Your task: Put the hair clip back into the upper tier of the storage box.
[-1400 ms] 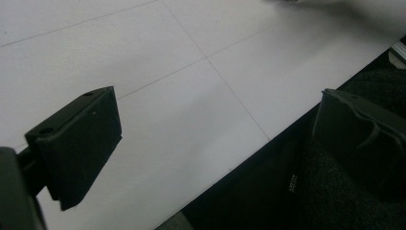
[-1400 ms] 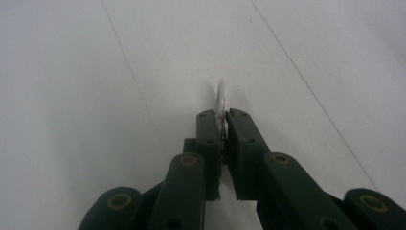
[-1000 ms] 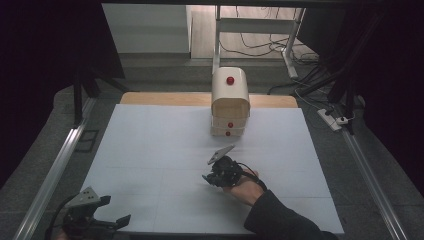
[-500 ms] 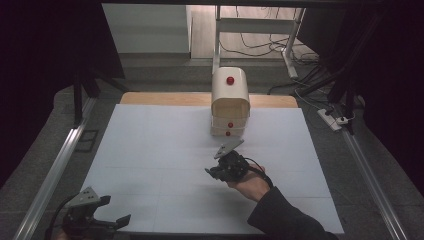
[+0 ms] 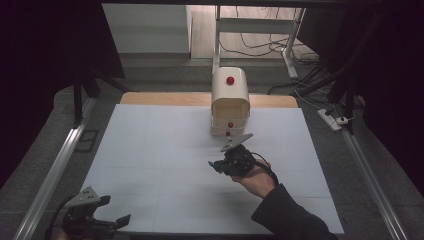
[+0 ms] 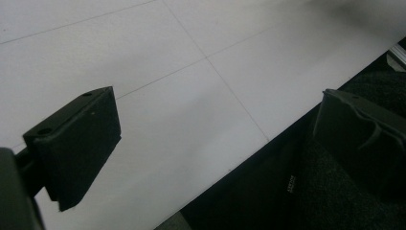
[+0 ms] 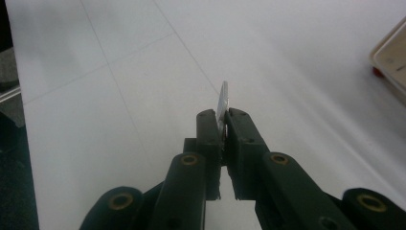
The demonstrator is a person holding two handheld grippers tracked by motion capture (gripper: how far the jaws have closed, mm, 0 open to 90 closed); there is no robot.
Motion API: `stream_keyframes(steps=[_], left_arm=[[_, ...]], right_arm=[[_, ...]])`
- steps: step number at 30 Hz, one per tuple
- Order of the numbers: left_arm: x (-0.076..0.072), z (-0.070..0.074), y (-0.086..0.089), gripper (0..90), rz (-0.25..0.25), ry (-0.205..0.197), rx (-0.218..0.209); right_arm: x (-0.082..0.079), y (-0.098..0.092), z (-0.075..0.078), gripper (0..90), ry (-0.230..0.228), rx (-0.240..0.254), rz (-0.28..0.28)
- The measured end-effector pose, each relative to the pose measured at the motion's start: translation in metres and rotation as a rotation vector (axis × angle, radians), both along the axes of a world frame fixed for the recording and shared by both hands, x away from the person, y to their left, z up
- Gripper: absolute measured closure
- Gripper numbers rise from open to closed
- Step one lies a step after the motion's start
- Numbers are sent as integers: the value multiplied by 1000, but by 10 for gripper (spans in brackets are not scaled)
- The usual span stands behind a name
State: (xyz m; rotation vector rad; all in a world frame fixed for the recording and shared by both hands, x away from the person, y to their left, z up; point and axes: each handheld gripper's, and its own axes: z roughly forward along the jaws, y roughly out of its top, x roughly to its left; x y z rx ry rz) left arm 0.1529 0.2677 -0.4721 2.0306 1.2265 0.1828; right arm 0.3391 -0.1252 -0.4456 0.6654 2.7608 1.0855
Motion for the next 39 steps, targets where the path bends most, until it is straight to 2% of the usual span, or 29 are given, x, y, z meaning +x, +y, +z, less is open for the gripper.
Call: stream_keyframes(steps=[23,39], left_arm=[[1,-1,1,22,8,8,-13],[1,-1,2,22,10,12,-19]], right_arm=[[18,-22,27,836,-8,58,-84],[41,-39,59,835,-56,130,-153]])
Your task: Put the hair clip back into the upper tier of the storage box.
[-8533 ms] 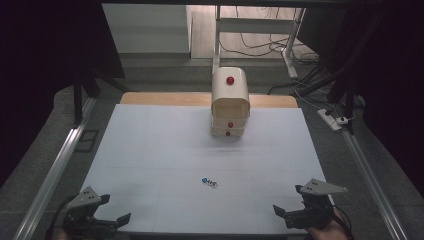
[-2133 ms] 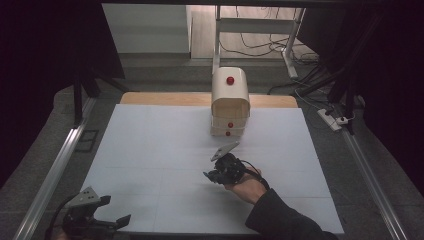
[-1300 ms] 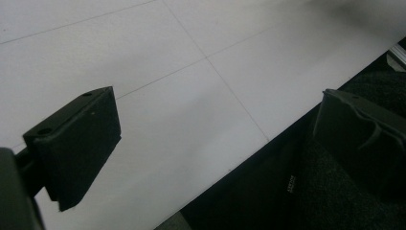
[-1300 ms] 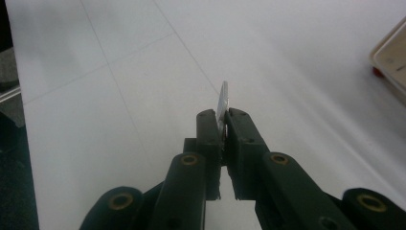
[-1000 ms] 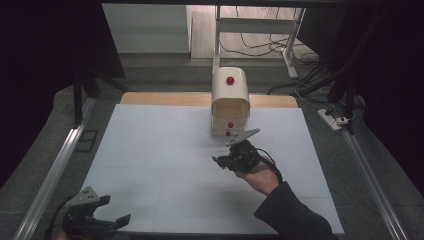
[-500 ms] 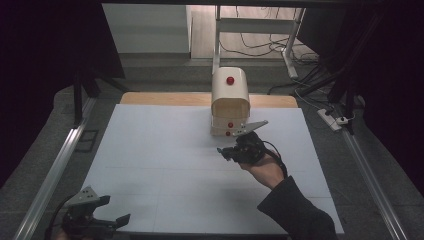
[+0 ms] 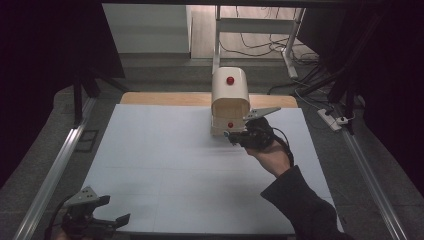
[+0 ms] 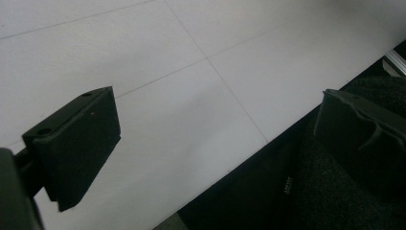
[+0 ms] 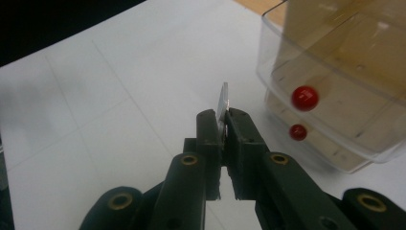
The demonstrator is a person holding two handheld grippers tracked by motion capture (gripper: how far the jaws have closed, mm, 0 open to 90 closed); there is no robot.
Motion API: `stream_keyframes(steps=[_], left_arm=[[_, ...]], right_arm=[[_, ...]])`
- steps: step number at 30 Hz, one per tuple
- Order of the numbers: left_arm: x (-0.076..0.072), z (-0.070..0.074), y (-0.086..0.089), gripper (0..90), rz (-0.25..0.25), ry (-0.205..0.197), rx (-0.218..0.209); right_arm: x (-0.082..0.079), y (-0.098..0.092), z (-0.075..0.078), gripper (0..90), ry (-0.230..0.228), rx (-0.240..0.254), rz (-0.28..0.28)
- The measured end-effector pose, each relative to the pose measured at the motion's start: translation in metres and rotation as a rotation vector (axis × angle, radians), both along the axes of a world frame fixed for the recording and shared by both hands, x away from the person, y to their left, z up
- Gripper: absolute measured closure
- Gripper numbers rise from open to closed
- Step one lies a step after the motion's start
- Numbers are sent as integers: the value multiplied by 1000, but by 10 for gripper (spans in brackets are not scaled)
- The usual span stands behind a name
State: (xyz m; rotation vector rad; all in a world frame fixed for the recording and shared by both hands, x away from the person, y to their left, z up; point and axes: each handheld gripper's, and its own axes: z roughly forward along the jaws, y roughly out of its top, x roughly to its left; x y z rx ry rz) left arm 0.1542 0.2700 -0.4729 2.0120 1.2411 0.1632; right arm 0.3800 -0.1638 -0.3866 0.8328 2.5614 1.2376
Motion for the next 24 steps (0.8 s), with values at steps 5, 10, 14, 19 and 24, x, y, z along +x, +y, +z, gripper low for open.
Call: stream_keyframes(steps=[5,10,14,19,24], left_arm=[[0,0,0,22,0,0,0],[0,0,0,21,1,0,0],[0,0,0,21,1,1,0],[0,0,0,21,2,1,0],[0,0,0,21,2,1,-1]], right_arm=[[8,-2,9,835,6,26,-27],[14,-2,15,836,-14,25,-40],[20,-2,20,836,-27,30,-54],[29,-3,27,836,-42,36,-76],[40,-4,31,835,-36,45,-91]])
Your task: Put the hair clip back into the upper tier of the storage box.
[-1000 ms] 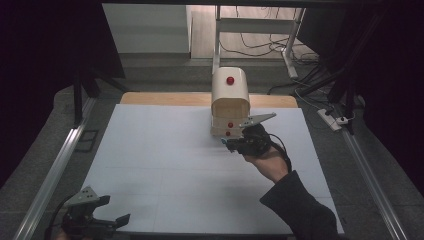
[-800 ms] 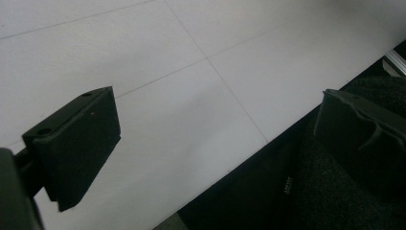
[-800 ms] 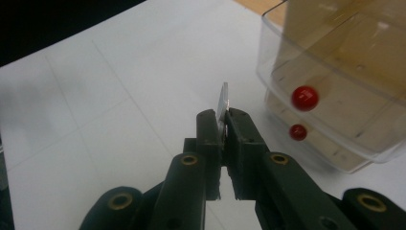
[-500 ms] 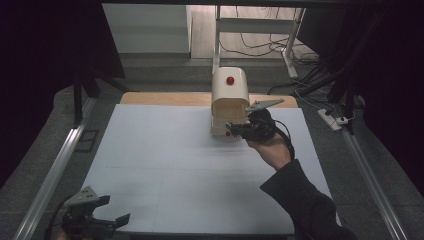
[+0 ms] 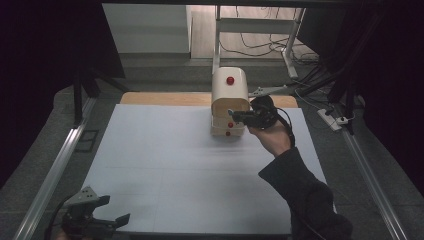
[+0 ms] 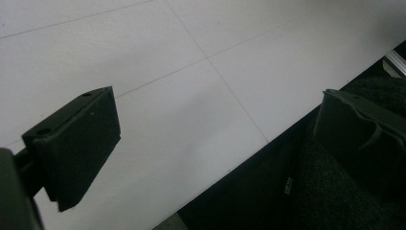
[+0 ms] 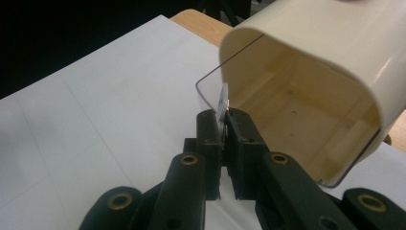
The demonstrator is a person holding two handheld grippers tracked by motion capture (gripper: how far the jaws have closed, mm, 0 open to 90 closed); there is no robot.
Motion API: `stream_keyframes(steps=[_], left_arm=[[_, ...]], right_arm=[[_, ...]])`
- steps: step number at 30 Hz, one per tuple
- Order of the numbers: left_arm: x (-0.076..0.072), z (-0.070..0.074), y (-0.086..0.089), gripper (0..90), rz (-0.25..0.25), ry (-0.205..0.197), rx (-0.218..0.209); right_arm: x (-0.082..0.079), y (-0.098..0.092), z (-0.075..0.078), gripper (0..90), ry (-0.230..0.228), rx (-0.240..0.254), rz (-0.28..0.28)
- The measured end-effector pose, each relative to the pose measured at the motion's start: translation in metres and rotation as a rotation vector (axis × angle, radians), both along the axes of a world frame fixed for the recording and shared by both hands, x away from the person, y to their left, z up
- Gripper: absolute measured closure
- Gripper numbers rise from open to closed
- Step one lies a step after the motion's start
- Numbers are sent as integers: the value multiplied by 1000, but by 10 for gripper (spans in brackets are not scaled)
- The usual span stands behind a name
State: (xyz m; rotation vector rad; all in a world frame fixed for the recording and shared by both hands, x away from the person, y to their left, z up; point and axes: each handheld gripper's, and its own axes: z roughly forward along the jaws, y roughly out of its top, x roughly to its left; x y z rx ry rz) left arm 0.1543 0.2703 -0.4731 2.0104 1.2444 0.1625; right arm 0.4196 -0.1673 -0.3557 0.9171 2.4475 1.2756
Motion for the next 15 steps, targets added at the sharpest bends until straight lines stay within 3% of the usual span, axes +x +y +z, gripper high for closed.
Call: stream_keyframes(steps=[15], left_arm=[[0,0,0,21,-1,3,2]], right_arm=[[27,4,-2,834,-9,-31,-59]])
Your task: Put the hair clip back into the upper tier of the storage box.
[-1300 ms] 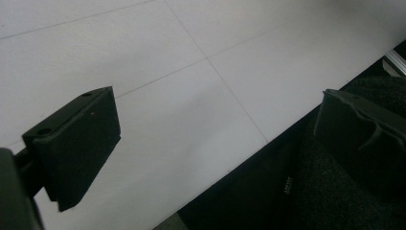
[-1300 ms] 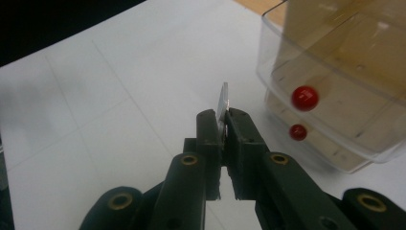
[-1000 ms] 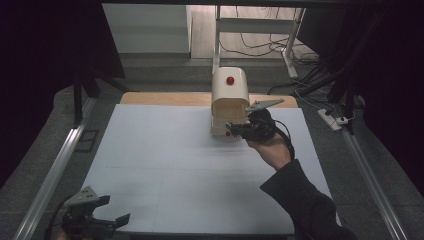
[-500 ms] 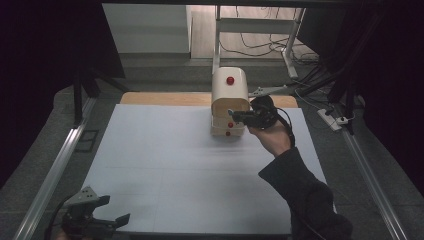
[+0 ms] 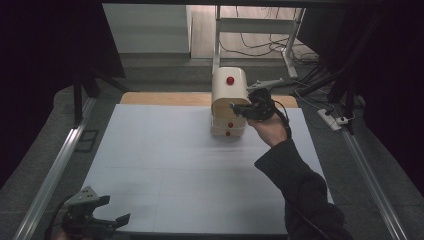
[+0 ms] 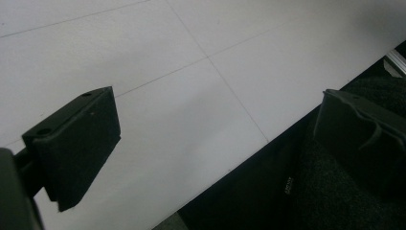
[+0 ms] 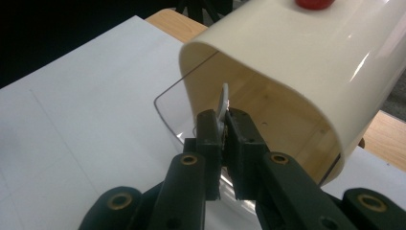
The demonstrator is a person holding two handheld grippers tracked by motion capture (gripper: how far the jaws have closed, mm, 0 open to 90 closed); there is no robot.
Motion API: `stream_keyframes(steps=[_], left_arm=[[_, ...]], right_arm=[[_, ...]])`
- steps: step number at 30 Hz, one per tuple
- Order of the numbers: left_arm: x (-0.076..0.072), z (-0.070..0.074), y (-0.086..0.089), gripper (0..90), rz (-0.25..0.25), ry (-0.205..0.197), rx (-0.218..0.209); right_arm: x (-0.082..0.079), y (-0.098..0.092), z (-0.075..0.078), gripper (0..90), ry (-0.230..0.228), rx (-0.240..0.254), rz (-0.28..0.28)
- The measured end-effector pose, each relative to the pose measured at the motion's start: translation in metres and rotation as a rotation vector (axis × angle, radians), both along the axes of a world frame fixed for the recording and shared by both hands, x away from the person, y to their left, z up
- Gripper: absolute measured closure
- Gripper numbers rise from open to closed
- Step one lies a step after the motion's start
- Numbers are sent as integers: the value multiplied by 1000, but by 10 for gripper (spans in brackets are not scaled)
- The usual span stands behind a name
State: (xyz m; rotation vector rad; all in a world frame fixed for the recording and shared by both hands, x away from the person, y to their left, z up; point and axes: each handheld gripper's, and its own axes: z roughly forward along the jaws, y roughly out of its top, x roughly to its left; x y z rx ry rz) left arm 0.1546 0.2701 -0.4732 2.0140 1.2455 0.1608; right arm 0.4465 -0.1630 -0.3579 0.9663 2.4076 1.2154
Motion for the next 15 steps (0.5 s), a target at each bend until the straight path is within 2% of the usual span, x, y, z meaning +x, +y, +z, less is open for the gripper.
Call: stream_keyframes(steps=[15], left_arm=[[0,0,0,22,-1,4,0]], right_arm=[[17,7,-17,833,-14,-31,-51]])
